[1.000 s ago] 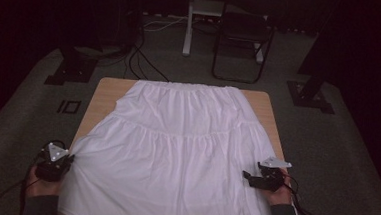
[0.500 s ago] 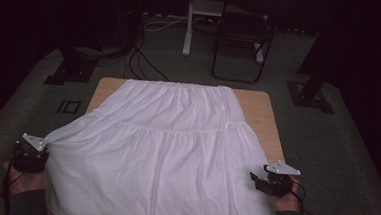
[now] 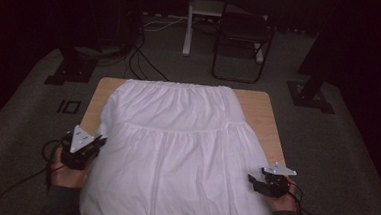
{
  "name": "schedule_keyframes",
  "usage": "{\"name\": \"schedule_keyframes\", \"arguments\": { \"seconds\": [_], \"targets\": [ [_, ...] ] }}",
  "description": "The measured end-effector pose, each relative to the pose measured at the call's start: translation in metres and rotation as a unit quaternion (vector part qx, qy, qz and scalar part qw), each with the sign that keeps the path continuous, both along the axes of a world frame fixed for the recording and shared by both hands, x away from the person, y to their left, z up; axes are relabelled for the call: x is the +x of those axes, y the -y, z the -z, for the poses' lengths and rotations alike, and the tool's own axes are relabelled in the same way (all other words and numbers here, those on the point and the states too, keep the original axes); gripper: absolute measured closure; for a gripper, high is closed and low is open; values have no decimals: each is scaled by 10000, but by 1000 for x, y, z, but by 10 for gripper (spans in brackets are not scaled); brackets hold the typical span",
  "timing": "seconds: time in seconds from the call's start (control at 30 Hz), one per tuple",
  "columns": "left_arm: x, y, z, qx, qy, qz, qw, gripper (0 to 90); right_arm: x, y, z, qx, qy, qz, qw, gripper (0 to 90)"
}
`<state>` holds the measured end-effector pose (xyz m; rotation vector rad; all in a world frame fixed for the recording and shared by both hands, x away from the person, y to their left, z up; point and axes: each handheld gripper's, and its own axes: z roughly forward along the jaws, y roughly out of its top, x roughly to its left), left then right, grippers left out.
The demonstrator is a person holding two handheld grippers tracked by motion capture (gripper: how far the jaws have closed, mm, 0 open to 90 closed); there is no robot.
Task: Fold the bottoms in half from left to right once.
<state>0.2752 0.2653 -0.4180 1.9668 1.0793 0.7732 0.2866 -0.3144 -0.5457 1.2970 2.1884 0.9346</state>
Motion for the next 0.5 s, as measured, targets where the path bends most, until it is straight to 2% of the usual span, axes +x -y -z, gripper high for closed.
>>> {"name": "schedule_keyframes", "arguments": {
  "seconds": [0.03, 0.1, 0.2, 0.27, 0.33, 0.37, 0.4, 0.5],
  "targets": [
    [5, 8, 1, -160, -56, 198, 9997, 876, 0, 1, 1, 53, 4, -3, 10000, 339],
    [12, 22, 3, -313, -138, 468, 9983, 876, 0, 5, 4, 274, 6, 31, 9996, 332],
    [20, 45, 4, -411, -222, 812, 9956, 877, 0, 4, 4, 220, 23, 26, 9998, 329],
    [25, 64, 4, -473, -265, 1078, 9927, 877, 0, 4, 4, 238, 14, 34, 9997, 328],
    [29, 85, 1, -515, -270, 1402, 9884, 877, 0, 4, 4, 237, 15, 33, 9997, 328],
    [31, 103, -1, -565, -267, 1615, 9849, 876, 0, 4, 4, 237, 15, 33, 9997, 328],
    [32, 108, -2, -576, -282, 1693, 9835, 877, 0, 4, 4, 237, 15, 35, 9997, 328],
    [36, 150, -7, -626, -322, 2199, 9730, 877, 1, 4, 4, 238, 19, 33, 9997, 328]
  ]
}}
